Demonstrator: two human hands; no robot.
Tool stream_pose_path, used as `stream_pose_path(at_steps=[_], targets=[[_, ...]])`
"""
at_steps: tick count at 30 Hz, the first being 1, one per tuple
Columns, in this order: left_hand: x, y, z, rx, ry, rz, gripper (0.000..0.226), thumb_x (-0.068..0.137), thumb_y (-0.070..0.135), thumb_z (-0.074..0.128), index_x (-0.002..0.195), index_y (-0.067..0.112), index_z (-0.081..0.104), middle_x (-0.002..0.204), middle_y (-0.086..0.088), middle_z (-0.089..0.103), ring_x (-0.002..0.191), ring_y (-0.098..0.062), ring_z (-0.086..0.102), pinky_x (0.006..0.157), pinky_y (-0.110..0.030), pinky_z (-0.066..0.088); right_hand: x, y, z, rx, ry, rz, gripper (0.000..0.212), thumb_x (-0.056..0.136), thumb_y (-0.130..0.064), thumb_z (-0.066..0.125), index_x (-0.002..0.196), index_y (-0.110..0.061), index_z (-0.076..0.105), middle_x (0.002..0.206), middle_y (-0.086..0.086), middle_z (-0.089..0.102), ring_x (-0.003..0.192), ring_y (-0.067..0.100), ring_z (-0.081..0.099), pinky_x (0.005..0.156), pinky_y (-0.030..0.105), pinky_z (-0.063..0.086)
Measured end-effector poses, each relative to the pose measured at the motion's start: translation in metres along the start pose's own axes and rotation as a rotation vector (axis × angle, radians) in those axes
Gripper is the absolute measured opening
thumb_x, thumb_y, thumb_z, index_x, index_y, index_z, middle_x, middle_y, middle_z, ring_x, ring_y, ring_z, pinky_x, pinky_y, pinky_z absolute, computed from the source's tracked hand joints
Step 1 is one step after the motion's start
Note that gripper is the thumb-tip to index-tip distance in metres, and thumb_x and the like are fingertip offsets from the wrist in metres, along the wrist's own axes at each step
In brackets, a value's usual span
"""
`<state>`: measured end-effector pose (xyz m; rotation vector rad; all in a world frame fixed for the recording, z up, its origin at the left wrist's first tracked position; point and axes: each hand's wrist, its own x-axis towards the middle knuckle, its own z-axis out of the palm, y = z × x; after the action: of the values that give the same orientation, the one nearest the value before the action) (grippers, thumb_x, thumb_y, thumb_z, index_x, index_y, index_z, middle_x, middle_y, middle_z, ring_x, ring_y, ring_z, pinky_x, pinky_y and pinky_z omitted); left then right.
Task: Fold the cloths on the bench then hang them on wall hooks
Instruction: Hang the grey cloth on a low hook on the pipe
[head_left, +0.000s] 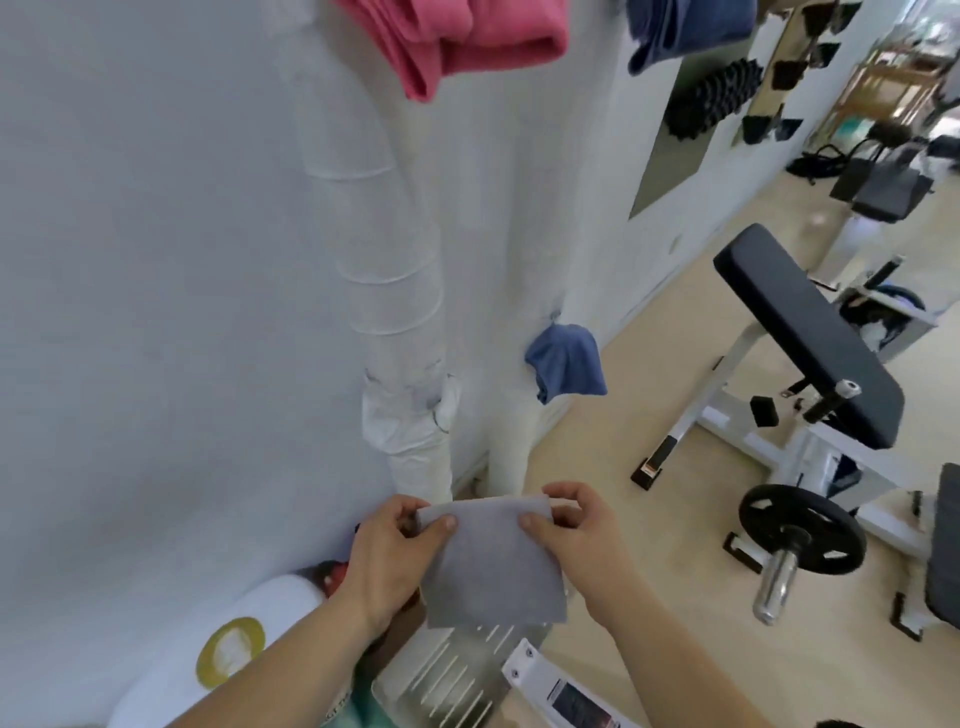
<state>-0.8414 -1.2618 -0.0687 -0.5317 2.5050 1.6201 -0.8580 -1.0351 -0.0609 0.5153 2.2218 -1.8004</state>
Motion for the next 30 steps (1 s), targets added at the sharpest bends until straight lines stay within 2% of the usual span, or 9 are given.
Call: stream_pose_path(at_steps=[7, 9, 14, 17, 21, 24, 26, 28, 30], targets=[[0.061, 0.037, 0.005, -0.174, 0.200, -0.079, 0.018, 0.083, 0.004, 0.074, 0.093, 0.019, 0.068, 0.085, -0.007, 0.075, 0.073, -0.025, 0.070, 0.070, -0.038, 0.059, 0.102, -0.053, 0.042, -0.284, 0.034, -0.346, 0.031, 0.080, -0.006, 0.059, 0.074, -0.030, 0.039, 0.061, -0.009, 0.039, 0.056, 0.012, 0.035, 0.056, 0.022, 0.034], [0.075, 0.038, 0.004, -0.169, 0.262, -0.087, 0.021, 0.081, 0.003, 0.069, 0.090, 0.022, 0.068, 0.082, -0.007, 0.075, 0.074, -0.030, 0.072, 0.070, -0.044, 0.061, 0.124, -0.061, 0.049, -0.365, -0.055, -0.373, 0.036, 0.083, -0.002, 0.057, 0.070, -0.031, 0.042, 0.064, -0.007, 0.045, 0.057, 0.011, 0.039, 0.054, 0.016, 0.036], [0.101, 0.027, 0.004, -0.126, 0.397, -0.152, 0.012, 0.081, 0.015, 0.072, 0.084, 0.025, 0.065, 0.080, -0.005, 0.074, 0.074, -0.029, 0.073, 0.070, -0.047, 0.063, 0.161, -0.074, 0.066, -0.408, -0.220, -0.370, 0.020, 0.088, -0.007, 0.062, 0.096, -0.026, 0.062, 0.095, -0.001, 0.064, 0.081, 0.018, 0.058, 0.064, 0.010, 0.039], [0.114, 0.026, 0.007, -0.115, 0.442, -0.186, 0.012, 0.084, 0.013, 0.072, 0.084, 0.022, 0.064, 0.079, -0.003, 0.074, 0.074, -0.028, 0.072, 0.066, -0.038, 0.060, 0.178, -0.074, 0.077, -0.571, -0.325, -0.403, 0.032, 0.087, -0.024, 0.074, 0.118, -0.025, 0.062, 0.117, -0.003, 0.054, 0.095, 0.016, 0.055, 0.081, 0.023, 0.045], [0.123, 0.023, 0.009, -0.038, 0.436, -0.219, 0.011, 0.086, 0.016, 0.072, 0.083, 0.023, 0.064, 0.079, 0.000, 0.071, 0.073, -0.019, 0.067, 0.063, -0.022, 0.050, 0.189, -0.073, 0.086, -0.717, -0.382, -0.427, 0.040, 0.090, -0.035, 0.073, 0.126, -0.023, 0.061, 0.119, -0.006, 0.045, 0.103, 0.017, 0.055, 0.089, 0.026, 0.043], [0.127, 0.018, 0.011, 0.020, 0.417, -0.255, 0.012, 0.087, 0.019, 0.071, 0.081, 0.023, 0.061, 0.073, 0.004, 0.067, 0.070, -0.015, 0.062, 0.054, -0.014, 0.040, 0.194, -0.069, 0.092, -0.795, -0.352, -0.453, 0.027, 0.094, -0.037, 0.067, 0.118, -0.026, 0.072, 0.118, -0.001, 0.050, 0.111, 0.025, 0.060, 0.092, 0.027, 0.044], [0.130, 0.017, 0.014, 0.063, 0.419, -0.283, 0.011, 0.088, 0.021, 0.068, 0.084, 0.021, 0.058, 0.076, 0.004, 0.064, 0.071, -0.015, 0.060, 0.054, -0.019, 0.039, 0.196, -0.070, 0.095, -0.848, -0.343, -0.484, 0.009, 0.093, -0.038, 0.066, 0.091, -0.039, 0.074, 0.110, -0.001, 0.052, 0.111, 0.025, 0.058, 0.089, 0.030, 0.046], [0.129, 0.020, 0.018, 0.158, 0.450, -0.258, 0.013, 0.088, 0.020, 0.065, 0.089, 0.019, 0.052, 0.088, 0.001, 0.059, 0.080, -0.020, 0.058, 0.063, -0.029, 0.044, 0.201, -0.070, 0.097, -0.883, -0.336, -0.507, 0.025, 0.091, -0.037, 0.067, 0.067, -0.042, 0.066, 0.103, 0.000, 0.052, 0.110, 0.022, 0.055, 0.084, 0.030, 0.046], [0.127, 0.019, 0.024, 0.342, 0.482, -0.064, 0.012, 0.086, 0.011, 0.060, 0.091, 0.017, 0.051, 0.097, -0.002, 0.054, 0.089, -0.024, 0.055, 0.072, -0.037, 0.048, 0.202, -0.076, 0.097, -0.928, -0.302, -0.510, 0.015, 0.090, -0.037, 0.068, 0.077, -0.035, 0.075, 0.105, -0.002, 0.048, 0.110, 0.020, 0.051, 0.082, 0.029, 0.045]])
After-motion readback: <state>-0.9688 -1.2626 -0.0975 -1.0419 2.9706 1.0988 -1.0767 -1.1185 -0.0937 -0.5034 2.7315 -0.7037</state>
